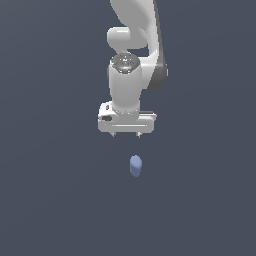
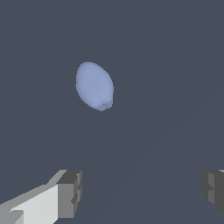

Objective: Pick up the object and move it to a goal position.

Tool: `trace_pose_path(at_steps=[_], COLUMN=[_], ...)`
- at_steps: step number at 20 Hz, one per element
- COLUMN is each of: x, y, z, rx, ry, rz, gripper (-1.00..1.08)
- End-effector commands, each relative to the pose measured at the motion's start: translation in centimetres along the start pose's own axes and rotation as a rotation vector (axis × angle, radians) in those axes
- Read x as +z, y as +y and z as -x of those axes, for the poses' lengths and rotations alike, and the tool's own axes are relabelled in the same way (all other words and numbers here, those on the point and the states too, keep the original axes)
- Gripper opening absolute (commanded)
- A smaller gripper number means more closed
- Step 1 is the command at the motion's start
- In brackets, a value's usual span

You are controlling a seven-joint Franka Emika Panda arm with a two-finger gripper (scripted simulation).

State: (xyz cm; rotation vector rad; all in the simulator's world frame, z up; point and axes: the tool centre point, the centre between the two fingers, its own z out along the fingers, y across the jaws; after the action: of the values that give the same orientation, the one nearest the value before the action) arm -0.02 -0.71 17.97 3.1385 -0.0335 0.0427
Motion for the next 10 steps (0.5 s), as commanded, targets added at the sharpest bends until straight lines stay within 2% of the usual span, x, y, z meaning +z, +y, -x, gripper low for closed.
trace_pose_path(at_steps=[1,10], x=[0.00,0.28], y=[0.00,-0.90], z=[0.00,0.08], rx=[0.000,-0.050], ry=[0.000,0.002], rz=[0.000,0.001], gripper=[1.00,1.00])
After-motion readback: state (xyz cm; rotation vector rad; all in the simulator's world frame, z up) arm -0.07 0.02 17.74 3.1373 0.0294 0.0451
